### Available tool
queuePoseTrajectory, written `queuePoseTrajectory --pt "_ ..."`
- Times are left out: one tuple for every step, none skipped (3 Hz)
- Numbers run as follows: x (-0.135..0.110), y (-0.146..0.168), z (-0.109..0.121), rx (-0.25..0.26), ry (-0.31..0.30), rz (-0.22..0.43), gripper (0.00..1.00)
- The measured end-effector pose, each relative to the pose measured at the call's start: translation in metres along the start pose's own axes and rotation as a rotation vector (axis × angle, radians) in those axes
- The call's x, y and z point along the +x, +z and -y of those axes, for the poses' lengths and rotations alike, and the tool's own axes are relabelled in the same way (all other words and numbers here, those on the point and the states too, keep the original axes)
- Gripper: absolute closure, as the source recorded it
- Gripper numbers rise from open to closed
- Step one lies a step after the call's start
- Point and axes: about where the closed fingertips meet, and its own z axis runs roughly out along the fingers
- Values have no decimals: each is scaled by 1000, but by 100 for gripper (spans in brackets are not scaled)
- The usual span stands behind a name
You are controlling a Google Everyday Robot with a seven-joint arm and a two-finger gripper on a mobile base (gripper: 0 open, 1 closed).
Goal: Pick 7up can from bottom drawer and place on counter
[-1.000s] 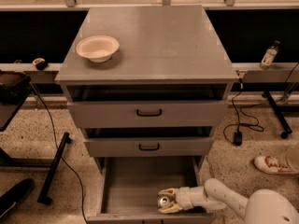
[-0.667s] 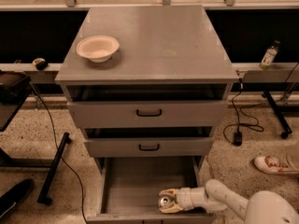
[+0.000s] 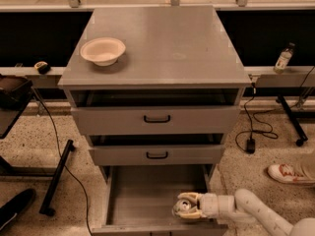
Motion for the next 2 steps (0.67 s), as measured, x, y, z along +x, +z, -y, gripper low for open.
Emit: queuePoseTrajectory --pt "-74 -55 -7 -14 -50 43 100" --pt "-145 -91 -14 -87 -77 50 100"
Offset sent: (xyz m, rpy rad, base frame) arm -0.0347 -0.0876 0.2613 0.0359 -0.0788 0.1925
